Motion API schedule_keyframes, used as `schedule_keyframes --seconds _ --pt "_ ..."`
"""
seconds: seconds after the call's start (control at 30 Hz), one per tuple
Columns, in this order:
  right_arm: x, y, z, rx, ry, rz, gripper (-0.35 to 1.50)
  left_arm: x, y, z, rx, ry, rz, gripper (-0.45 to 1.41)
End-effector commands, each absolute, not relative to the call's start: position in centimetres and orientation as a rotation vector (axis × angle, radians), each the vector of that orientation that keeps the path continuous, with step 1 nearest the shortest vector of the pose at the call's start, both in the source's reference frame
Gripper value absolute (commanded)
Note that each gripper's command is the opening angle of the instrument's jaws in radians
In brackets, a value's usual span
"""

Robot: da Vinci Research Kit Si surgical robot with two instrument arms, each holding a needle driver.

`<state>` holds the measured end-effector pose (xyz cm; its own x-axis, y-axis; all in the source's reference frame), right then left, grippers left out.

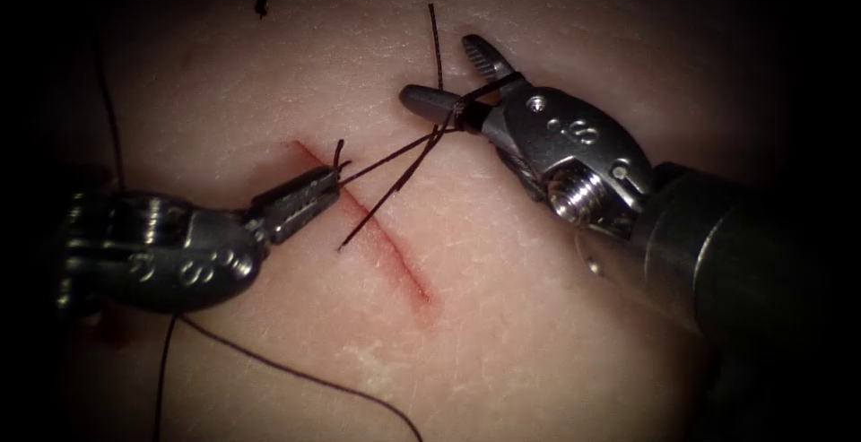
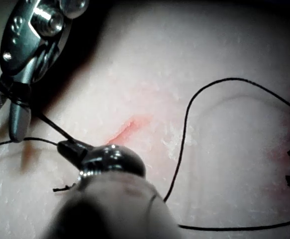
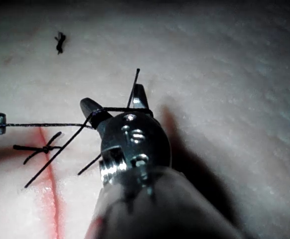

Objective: Wound Closure

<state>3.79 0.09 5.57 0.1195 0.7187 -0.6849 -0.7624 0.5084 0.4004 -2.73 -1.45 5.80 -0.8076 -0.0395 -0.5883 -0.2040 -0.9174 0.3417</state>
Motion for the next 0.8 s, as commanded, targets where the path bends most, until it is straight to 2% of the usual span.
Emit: schedule_keyframes --seconds 0.03,0.63,0.8 --pt "3.89 0.15 5.66 -0.045 0.963 1.1 0.98 -2.77 -1.5 5.89 -0.938 0.602 2.842 -0.45" --pt "4.17 0.08 6.08 0.066 0.907 1.162 0.94 -2.78 -1.47 5.94 -0.936 0.608 2.841 -0.45" --pt "4.18 0.1 6.08 0.066 0.905 1.165 0.86 -2.79 -1.48 5.95 -0.932 0.606 2.843 -0.45"
